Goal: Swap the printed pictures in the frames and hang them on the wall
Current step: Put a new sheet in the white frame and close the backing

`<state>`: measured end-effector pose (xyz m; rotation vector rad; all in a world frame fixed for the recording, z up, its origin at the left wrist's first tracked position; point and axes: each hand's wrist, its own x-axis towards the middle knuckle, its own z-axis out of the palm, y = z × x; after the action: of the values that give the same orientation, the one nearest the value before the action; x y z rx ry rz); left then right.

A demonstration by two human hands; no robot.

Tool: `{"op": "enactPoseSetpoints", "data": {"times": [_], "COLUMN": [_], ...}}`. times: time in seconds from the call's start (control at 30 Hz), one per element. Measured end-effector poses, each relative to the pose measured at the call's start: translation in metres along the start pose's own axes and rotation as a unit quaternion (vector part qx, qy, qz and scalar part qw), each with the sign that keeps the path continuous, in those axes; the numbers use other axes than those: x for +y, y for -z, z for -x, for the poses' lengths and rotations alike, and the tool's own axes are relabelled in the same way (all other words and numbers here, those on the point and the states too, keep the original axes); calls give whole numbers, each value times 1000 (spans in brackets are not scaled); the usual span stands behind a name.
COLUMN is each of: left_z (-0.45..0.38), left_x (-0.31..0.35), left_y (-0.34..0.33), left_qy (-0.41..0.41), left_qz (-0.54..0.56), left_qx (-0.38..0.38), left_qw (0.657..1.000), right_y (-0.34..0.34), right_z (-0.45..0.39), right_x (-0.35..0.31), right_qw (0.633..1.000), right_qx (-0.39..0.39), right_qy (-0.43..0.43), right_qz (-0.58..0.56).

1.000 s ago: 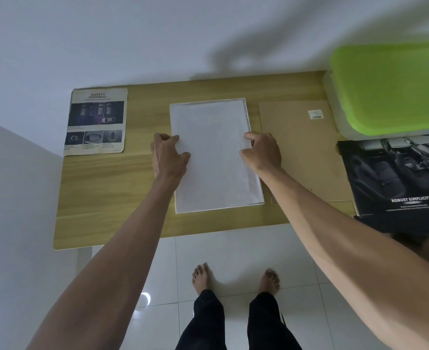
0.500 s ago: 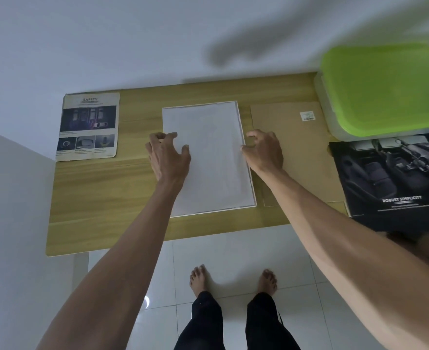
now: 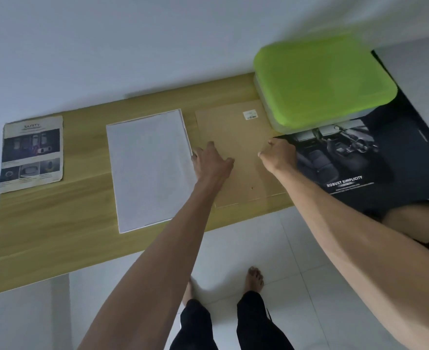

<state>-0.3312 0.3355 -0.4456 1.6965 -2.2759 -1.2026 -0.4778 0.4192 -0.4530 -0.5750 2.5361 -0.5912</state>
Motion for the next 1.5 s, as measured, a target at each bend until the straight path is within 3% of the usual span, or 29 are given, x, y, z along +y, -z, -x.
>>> {"op": "enactPoseSetpoints", "data": {"times": [0.17, 0.43, 0.7, 0.9, 1.13, 1.5], "left_z": [7, -9, -9, 0, 16, 22], "left_x": [11, 24, 16, -1, -65, -162], "left_y": [-20, -19, 5, 31, 81, 141], "left_qy": [44, 148, 96, 58, 29, 68], "left_qz": [-33, 106, 173, 190, 141, 124], "left_qx": [21, 59, 108, 151, 200, 223], "left_qw": [998, 982, 974, 968, 969, 965], "right_y": [5, 8, 22, 20, -18, -93], "right_z": [-5, -17, -14, 2, 46, 94], "right_x": [12, 23, 11, -13, -60, -122], "right_qw": [999, 998, 997, 990, 984, 983], "right_qx": [1, -20, -32, -55, -81, -91], "right_qy": [28, 45, 18, 44, 92, 137], "right_qz": [20, 39, -61, -119, -130, -78]}}
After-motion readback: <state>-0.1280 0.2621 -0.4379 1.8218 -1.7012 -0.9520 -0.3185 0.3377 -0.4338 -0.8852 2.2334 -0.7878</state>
